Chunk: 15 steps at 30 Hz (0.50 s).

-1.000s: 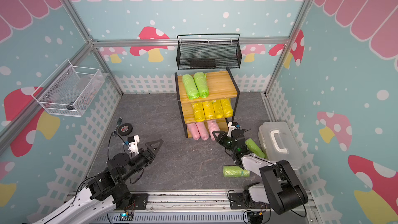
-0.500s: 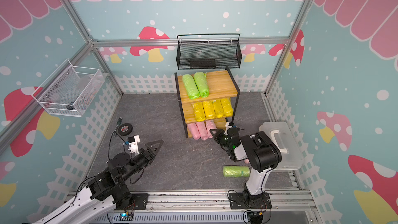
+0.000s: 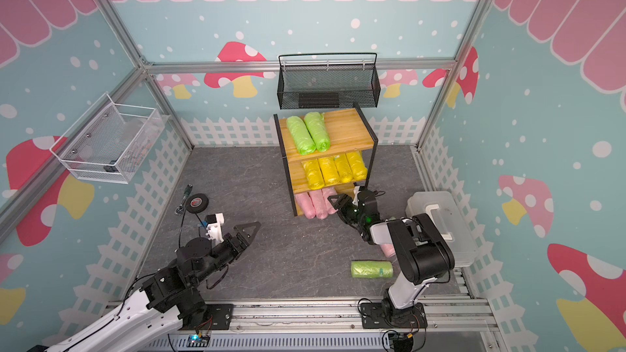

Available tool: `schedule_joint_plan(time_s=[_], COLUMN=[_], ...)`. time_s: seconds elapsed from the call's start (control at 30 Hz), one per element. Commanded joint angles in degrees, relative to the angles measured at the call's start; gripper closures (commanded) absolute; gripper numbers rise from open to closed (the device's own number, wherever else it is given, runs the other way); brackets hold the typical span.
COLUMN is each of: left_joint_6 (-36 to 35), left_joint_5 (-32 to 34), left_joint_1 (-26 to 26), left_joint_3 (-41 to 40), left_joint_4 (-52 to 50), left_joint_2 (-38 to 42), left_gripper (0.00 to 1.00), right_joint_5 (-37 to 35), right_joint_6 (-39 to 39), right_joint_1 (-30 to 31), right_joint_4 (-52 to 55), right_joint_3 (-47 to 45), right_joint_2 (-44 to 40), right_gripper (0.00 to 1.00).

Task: Sort the rolls of trash bags by color and place them on the shelf
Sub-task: Place the roll of trash bags on the shelf.

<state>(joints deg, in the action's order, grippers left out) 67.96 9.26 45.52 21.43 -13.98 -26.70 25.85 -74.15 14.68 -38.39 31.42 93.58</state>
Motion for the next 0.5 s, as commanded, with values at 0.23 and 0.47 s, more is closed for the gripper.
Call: schedule_joint_plan(time_s=[0.23,0.47], left_joint_6=[-1.9,-1.5], left_joint_5=[-0.7,-0.7], left_joint_1=[0.1,0.1], left_joint_3=[2.0,1.3], left_joint_4=[-0.4,-0.9], left_joint_2=[0.2,2.2], left_gripper=[0.01,0.01], right_joint_5=[4.4,4.9], right_joint_6=[9.0,11.8], right_joint_1=[-2.5,-3.0], right_joint_4=[22.6,28.0], right_joint_3=[4.1,3.1], right_joint_2=[-7.2,-11.1], right_gripper=[0.33,0.37])
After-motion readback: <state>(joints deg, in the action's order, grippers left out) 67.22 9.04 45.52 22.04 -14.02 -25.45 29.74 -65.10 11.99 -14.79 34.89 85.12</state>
